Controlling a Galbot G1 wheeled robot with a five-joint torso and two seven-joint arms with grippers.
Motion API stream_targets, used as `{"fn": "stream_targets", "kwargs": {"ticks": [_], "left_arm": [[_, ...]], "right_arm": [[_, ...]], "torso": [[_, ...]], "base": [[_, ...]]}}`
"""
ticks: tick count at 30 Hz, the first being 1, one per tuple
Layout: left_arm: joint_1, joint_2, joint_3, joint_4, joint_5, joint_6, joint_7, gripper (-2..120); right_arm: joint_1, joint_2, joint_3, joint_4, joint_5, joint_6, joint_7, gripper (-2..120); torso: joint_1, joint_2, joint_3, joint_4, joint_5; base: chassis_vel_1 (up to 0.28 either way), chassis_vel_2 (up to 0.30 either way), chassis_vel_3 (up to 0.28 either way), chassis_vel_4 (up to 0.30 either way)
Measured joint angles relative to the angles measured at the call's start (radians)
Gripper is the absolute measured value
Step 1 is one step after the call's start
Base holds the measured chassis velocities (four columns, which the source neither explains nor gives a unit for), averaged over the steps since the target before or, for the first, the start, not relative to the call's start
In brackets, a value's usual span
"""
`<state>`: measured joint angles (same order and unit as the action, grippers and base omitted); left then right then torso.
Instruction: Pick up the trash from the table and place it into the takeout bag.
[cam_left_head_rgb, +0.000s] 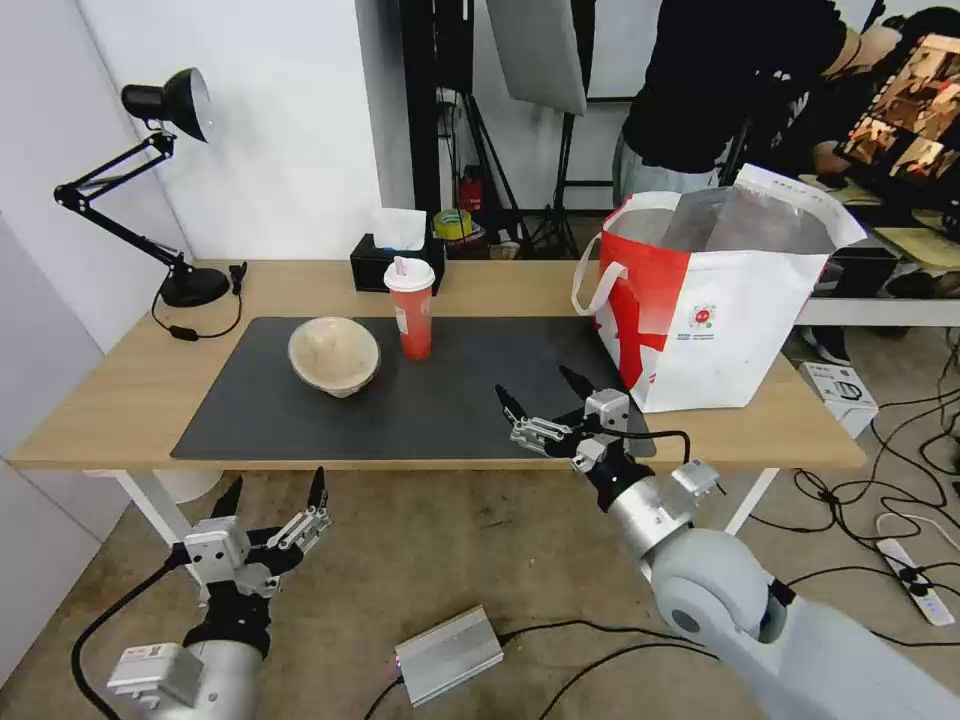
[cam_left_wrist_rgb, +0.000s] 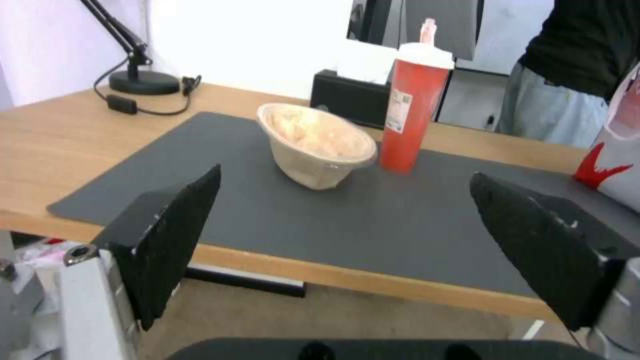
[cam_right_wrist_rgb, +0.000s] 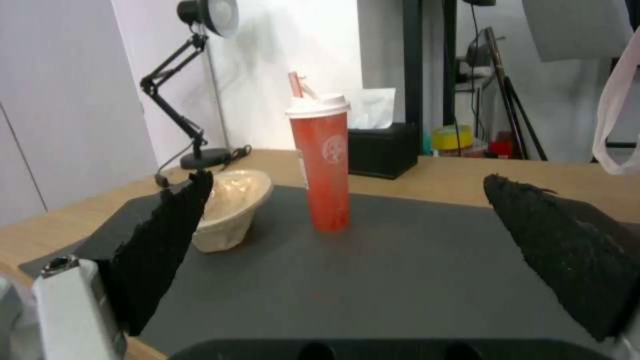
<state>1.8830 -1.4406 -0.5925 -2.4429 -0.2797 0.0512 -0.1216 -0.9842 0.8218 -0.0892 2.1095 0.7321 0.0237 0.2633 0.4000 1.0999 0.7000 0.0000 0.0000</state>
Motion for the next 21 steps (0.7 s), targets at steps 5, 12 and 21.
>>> {"fn": "stream_targets", "kwargs": {"ticks": [5,12,21], "left_arm": [[0.002,-0.002,-0.003,-0.001,-0.002,-0.002,0.003,100],[0.002,-0.006,-0.002,-0.002,-0.002,-0.003,0.005,100],[0.001,-0.008,-0.002,0.002,-0.001,-0.004,0.006,100]], "right_arm": [[0.045,0.007,-0.030,-0.029,0.001,-0.036,0.010,100],[0.103,0.021,-0.067,-0.058,0.005,-0.087,0.014,100],[0.196,0.046,-0.131,-0.101,0.009,-0.137,0.036,100]], "torso": [[0.000,0.000,0.000,0.0001,0.0000],[0.000,0.000,0.000,0.0000,-0.0001],[0.000,0.000,0.000,0.0001,-0.0001]], "base": [[0.000,0.000,0.000,0.000],[0.000,0.000,0.000,0.000],[0.000,0.000,0.000,0.000]]}}
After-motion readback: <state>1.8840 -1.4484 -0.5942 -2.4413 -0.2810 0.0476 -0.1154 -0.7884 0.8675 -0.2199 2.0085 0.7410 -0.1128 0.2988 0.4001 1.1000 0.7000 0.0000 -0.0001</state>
